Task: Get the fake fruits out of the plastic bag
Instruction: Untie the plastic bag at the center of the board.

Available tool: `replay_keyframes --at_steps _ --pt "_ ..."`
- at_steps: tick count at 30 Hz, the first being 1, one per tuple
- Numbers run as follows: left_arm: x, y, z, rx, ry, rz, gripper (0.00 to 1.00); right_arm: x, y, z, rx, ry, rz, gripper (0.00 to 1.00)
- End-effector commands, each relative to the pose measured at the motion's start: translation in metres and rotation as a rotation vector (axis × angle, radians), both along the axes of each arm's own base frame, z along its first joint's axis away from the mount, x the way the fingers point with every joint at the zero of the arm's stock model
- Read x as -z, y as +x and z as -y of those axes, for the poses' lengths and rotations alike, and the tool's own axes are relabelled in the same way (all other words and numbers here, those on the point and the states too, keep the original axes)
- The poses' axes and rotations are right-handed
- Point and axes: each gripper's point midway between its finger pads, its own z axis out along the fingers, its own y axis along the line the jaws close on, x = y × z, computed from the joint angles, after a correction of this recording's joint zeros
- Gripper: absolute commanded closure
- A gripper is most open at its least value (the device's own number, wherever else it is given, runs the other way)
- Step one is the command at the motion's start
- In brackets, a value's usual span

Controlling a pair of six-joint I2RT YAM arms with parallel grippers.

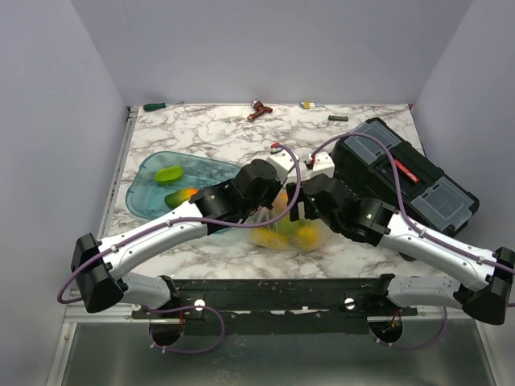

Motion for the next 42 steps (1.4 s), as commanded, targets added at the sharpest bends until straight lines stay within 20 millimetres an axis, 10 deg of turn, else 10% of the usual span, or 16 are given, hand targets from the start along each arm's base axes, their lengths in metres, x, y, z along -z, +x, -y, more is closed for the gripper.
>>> replay_keyframes --at_steps 1,7,17,23,28,35,42 --pt "-0.018 -0.001 0.002 -0.022 -0.057 0.001 1.00 0.007 0.011 0.041 0.219 -0.038 0.080 0.08" --pt "-0.022 0.002 -0.008 -0.087 -0.078 0.012 1.00 0.006 0.012 0.088 0.556 0.092 0.156 0.44" --pt "-0.031 0.006 -0.022 -0.149 -0.107 0.062 1.00 -0.015 -0.005 0.111 0.574 0.365 0.221 0.63" --pt "-0.026 -0.004 -0.002 -0.016 -0.120 0.046 1.00 -0.016 -0.013 0.099 0.476 0.436 0.191 0.96" --pt "-0.024 -0.020 0.009 0.067 -0.116 -0.051 1.00 -0.024 -0.017 0.068 0.306 0.406 0.141 0.99" --pt "-0.009 -0.062 -0.001 0.127 -0.160 -0.244 0.45 -0.014 -0.026 0.034 0.148 0.377 0.042 0.99" --pt "-0.031 -0.075 0.001 0.163 -0.202 -0.240 0.32 -0.015 -0.024 0.026 0.120 0.355 0.031 0.99"
